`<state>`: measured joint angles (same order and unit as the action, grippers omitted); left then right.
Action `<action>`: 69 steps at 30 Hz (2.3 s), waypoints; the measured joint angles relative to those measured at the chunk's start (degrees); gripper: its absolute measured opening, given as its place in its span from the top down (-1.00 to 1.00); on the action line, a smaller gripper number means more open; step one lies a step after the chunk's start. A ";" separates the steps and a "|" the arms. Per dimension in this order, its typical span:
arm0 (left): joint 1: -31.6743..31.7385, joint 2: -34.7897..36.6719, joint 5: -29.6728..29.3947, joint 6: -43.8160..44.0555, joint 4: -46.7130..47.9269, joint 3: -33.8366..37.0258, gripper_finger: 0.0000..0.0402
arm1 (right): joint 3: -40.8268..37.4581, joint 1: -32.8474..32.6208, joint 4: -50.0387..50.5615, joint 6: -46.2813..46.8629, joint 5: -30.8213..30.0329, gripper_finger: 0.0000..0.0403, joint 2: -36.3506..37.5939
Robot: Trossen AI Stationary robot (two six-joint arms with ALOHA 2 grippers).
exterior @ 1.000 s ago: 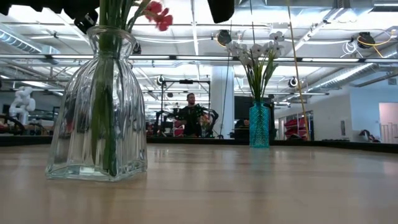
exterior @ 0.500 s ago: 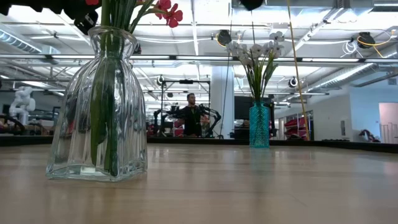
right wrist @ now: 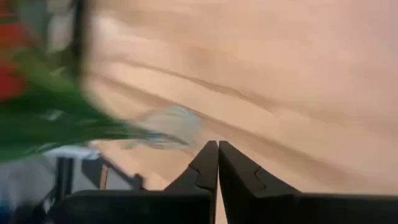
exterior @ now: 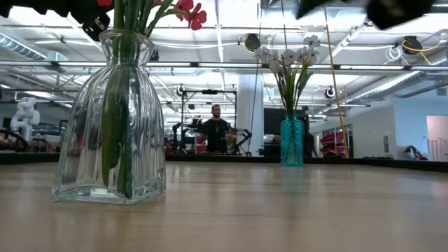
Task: Sort flowers into vase by color
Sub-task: Put the white flowers into the blue vase
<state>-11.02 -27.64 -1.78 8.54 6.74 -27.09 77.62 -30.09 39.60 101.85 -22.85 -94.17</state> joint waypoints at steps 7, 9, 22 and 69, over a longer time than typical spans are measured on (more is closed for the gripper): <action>0.00 0.02 0.01 0.02 0.24 0.00 0.47 | -0.02 -0.40 14.11 24.86 16.09 0.94 -0.70; 0.00 0.00 0.02 0.02 0.31 0.00 0.47 | -0.02 -0.55 16.03 28.56 18.99 0.93 -0.70; 0.02 0.00 -0.02 -1.49 8.02 0.02 0.47 | -0.02 -0.66 16.05 20.16 16.88 0.81 -0.77; 0.02 0.04 -0.13 -1.51 7.56 0.02 0.47 | -0.04 -7.26 18.95 38.53 41.18 0.21 -16.72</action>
<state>-11.00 -27.59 -1.91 7.03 14.31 -27.07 77.58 -37.35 58.55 140.38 18.33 -110.89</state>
